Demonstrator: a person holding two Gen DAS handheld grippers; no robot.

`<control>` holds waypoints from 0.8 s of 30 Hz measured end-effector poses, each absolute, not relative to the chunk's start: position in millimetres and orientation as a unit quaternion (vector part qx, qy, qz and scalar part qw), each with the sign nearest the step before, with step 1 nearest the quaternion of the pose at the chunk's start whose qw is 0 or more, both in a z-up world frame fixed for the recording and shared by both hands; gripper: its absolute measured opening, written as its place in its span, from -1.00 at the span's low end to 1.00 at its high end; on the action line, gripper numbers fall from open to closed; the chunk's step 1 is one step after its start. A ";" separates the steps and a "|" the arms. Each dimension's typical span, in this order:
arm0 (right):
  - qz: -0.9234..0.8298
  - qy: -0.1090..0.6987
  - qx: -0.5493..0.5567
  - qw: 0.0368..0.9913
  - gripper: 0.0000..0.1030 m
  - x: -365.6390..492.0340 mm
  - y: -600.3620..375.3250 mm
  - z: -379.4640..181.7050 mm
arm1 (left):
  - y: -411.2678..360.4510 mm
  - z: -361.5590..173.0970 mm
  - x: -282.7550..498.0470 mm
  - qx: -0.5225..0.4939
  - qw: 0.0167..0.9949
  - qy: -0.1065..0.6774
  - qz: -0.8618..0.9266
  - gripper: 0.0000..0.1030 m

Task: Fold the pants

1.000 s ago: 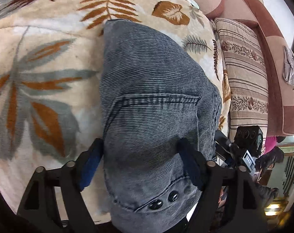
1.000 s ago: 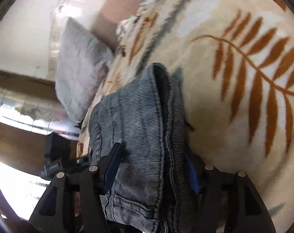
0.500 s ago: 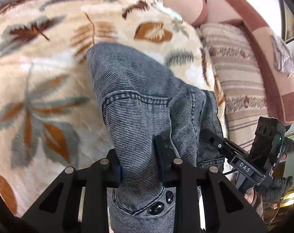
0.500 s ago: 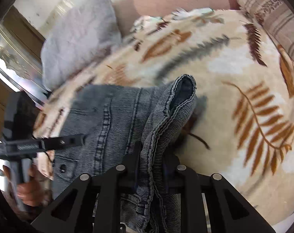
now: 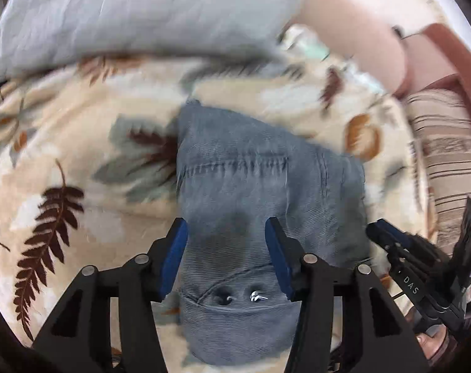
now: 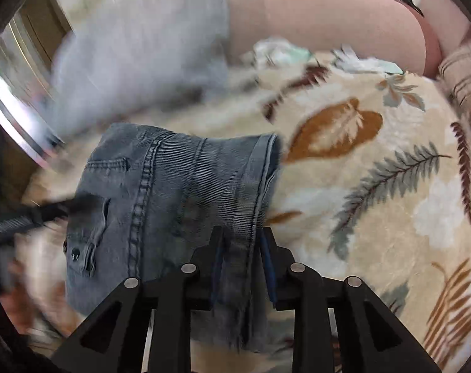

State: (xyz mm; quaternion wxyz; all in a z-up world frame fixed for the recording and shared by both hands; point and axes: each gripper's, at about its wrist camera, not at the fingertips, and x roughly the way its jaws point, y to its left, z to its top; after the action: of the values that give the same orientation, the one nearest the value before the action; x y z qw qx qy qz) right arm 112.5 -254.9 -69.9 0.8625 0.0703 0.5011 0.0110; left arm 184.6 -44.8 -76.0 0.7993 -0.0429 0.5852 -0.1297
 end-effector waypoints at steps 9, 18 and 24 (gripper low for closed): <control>-0.022 0.475 0.032 0.879 0.39 84.9 -257.1 -55.6 | -25.5 -72.2 153.0 -0.064 0.821 0.556 -0.110 0.18; -0.064 0.475 0.069 0.875 0.81 13.3 -269.7 -28.2 | -32.9 -61.8 60.4 -0.045 0.859 0.509 -0.035 0.29; -0.085 0.476 0.036 0.875 0.81 -32.4 -259.1 -26.6 | -39.0 -42.9 34.7 0.035 0.888 0.457 -0.037 0.32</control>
State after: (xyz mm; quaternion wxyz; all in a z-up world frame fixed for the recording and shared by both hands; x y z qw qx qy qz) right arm -32.4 -259.1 -26.6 0.8746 0.0364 0.4759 -0.0849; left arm 34.7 -39.0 -42.9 0.8882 0.0354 0.4566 -0.0373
